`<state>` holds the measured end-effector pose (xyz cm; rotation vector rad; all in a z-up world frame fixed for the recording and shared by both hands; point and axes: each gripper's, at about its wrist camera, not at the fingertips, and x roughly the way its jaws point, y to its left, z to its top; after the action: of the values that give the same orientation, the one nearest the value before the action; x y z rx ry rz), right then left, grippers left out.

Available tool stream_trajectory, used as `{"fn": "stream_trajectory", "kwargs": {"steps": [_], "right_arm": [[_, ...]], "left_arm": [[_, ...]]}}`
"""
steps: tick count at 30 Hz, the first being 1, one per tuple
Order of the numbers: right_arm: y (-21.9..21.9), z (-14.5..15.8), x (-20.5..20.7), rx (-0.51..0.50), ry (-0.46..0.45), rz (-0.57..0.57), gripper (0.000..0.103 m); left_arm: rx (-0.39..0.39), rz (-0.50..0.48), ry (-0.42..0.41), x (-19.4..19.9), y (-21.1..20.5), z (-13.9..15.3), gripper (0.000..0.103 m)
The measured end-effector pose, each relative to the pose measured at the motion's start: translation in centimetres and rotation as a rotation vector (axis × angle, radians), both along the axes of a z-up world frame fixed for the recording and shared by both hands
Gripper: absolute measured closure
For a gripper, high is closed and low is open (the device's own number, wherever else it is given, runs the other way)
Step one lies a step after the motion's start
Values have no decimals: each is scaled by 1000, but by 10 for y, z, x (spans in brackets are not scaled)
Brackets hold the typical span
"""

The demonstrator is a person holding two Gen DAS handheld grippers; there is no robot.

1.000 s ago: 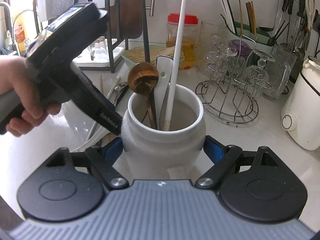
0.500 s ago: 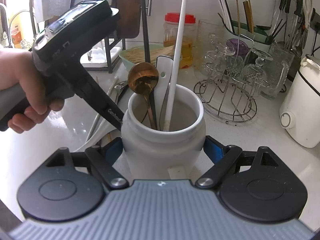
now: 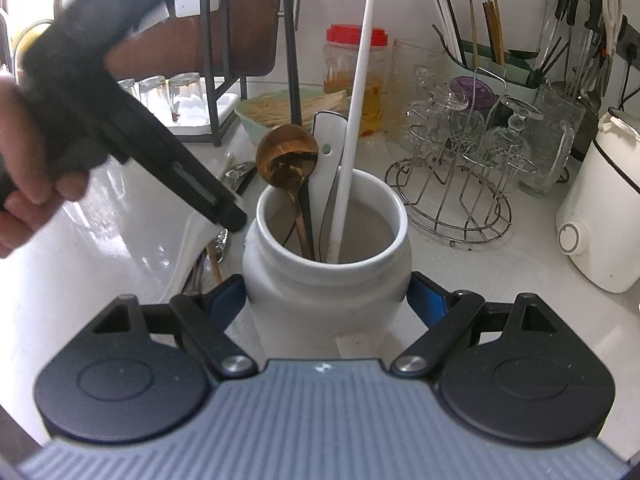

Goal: Organize utensils
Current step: 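Close the left gripper on the white plastic spoon bowl, then lift the white spoon with the left gripper and lower it into the jar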

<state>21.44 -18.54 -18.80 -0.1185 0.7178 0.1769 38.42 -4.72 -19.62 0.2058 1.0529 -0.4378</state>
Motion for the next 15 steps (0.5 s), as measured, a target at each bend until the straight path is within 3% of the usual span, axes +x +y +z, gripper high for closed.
{"fn": "stream_trajectory", "kwargs": {"steps": [15], "right_arm": [[5, -1, 2, -5, -10, -11, 14]], "left_arm": [[-124, 169, -66, -48, 41, 41, 54]]}}
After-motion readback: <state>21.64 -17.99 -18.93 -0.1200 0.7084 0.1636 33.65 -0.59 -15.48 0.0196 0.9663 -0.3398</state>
